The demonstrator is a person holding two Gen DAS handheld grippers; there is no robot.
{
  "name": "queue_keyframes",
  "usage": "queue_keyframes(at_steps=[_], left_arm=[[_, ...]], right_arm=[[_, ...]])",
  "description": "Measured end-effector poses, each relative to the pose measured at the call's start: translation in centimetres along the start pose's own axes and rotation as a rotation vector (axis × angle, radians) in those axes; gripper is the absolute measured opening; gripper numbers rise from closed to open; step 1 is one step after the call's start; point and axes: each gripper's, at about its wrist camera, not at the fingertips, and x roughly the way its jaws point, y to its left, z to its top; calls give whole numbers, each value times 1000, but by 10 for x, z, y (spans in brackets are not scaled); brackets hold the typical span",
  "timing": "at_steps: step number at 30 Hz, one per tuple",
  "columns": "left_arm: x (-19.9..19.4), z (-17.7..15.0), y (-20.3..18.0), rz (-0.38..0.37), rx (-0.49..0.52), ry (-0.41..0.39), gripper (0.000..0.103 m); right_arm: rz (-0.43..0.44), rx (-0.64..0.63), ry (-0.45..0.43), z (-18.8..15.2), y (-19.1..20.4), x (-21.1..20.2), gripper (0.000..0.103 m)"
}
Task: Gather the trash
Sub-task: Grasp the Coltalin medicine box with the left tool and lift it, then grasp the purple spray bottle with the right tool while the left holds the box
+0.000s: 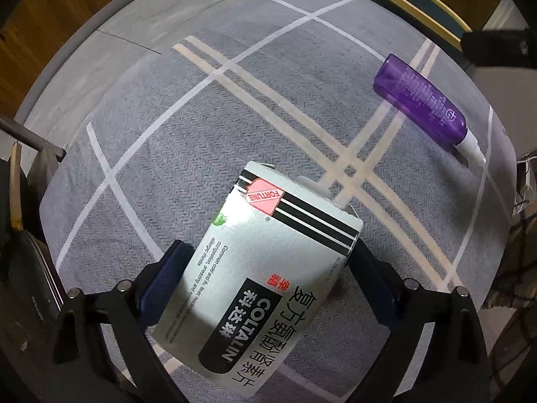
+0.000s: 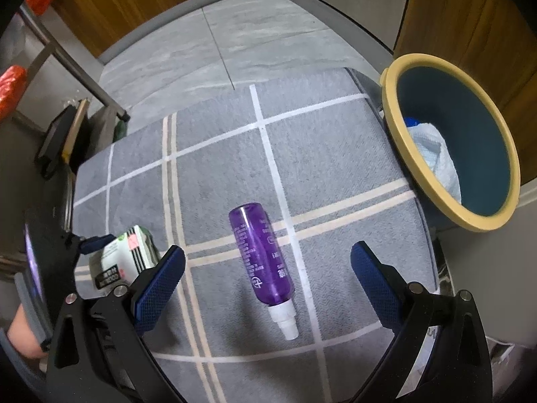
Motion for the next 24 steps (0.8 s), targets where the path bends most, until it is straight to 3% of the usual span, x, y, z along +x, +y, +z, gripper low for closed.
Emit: queue_keyframes(at_steps=[9, 11, 13, 17, 19, 21, 24], left_arm=[[-7, 0, 19, 15, -40, -20, 79], [-15, -2, 21, 17, -56, -30, 78], [-18, 0, 24, 21, -66, -45, 78], [-23, 2, 28, 9, -89, -65, 78], [-26, 1, 23, 6, -91, -71, 78], [-27, 0, 23, -4, -95, -80, 78], [-32, -2, 22, -19, -111, -100, 78]], right_arm=[[-68, -47, 32, -3, -2, 17, 95], [-84, -74, 45, -5, 1, 24, 87], [-79, -95, 70, -8, 4, 33, 68], [-70, -155, 122, -15, 15, 48, 57], [-64, -183, 135, -17, 20, 51, 43], [-71, -216, 151, -20, 25, 55, 35], [-75, -249, 154, -24, 29, 56, 34]])
